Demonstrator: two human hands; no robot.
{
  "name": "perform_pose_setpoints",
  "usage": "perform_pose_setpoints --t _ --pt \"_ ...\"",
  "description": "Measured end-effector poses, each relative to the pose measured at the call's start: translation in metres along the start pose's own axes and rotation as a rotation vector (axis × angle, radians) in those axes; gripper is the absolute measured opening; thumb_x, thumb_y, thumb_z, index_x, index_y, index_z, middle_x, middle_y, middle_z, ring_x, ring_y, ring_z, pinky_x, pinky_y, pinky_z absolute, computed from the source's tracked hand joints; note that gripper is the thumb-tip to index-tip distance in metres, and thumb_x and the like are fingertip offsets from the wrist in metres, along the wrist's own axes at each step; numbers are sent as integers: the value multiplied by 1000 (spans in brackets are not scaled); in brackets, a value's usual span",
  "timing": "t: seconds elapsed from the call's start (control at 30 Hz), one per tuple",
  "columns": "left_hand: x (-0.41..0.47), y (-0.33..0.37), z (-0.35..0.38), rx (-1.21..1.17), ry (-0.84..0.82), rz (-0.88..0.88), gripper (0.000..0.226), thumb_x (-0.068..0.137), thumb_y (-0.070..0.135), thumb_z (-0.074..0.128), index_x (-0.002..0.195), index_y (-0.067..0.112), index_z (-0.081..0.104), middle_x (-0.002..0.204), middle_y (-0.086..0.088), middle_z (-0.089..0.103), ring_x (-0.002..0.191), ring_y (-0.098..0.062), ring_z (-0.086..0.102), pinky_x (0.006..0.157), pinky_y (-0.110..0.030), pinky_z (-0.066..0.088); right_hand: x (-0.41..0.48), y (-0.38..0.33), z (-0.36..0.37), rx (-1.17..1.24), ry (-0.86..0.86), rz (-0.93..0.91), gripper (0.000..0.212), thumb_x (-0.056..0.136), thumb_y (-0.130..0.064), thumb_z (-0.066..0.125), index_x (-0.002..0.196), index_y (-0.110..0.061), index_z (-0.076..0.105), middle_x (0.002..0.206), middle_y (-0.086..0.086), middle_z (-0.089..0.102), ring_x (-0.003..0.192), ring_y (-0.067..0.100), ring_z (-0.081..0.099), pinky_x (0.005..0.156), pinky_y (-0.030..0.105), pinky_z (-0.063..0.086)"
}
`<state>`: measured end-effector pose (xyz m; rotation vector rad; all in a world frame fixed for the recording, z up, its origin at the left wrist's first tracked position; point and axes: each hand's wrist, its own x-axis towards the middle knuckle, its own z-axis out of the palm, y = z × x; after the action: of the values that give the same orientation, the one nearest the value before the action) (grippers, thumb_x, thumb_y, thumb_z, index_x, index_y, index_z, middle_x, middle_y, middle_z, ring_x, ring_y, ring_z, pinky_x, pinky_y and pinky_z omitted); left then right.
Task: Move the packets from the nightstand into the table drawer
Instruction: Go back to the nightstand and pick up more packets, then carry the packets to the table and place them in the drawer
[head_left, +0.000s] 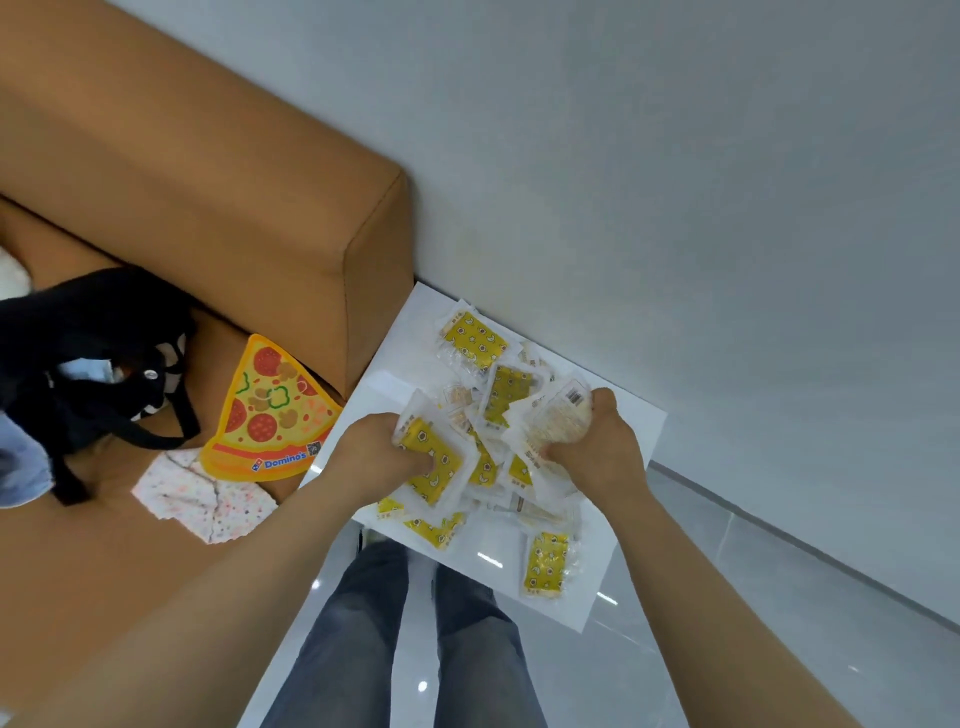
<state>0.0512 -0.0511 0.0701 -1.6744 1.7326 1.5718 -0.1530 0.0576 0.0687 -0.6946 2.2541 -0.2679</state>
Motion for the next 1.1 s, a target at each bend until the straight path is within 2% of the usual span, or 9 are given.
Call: perform_pose_setpoints --t 0.17,0.23,0.3,0.47,0.6,0.7,0.8,0.93,1.1 --pt "-69 32 -37 7 35 123 15 74 16 76 81 5 68 78 -5 69 68 -15 60 58 -24 46 -87 -24 -40 309 149 55 101 69 -13 82 146 -25 19 116 2 57 108 26 57 75 28 44" --pt "-75 32 -37 8 59 133 22 73 16 77 84 -1 68 80 -11 70 64 -15 59 55 -24 44 -96 -27 -42 303 127 47 74 69 -15 81 130 -23 41 110 -4 59 107 23 58 73 26 45" --pt "-92 42 -43 21 96 181 26 73 17 77 84 -3 67 81 -14 71 61 -16 57 52 -24 40 -120 -32 -53 313 177 39 48 68 -16 81 101 -27 48 91 -12 57 91 19 59 62 23 43" --pt "-146 93 -64 36 95 389 21 72 17 77 82 1 67 80 -12 72 72 -25 66 58 -27 45 -189 -41 -99 414 413 10 38 64 -18 81 82 -24 49 83 -6 60 74 12 57 60 29 47" --pt "-190 132 -65 93 64 549 21 68 22 77 78 6 67 75 -7 72 69 -19 67 60 -31 49 -242 -32 -127 466 544 12 37 65 -17 81 83 -21 49 78 -6 62 70 13 58 55 28 44" --pt "-225 161 -55 134 46 658 21 68 26 77 80 12 66 73 1 70 68 -10 64 55 -22 45 -280 -17 -144 510 637 43 36 66 -18 80 85 -22 50 78 -8 63 71 11 60 57 27 47" --pt "-261 184 -34 176 12 771 27 59 36 72 76 16 65 70 3 69 68 -10 64 57 -23 46 -316 3 -161 542 739 64 36 65 -21 82 83 -23 51 77 -9 64 70 11 60 58 28 47" --pt "-308 209 10 203 -35 894 14 70 19 77 75 17 64 69 4 68 64 -6 62 53 -18 42 -367 40 -185 599 892 77 33 67 -21 80 83 -26 52 77 -11 64 71 7 61 60 27 49" --pt "-380 222 89 222 -166 1012 15 72 16 76 77 22 64 75 5 70 70 -9 65 57 -21 46 -444 107 -208 665 1060 81 32 69 -22 80 82 -28 52 75 -12 65 67 1 60 56 24 48"
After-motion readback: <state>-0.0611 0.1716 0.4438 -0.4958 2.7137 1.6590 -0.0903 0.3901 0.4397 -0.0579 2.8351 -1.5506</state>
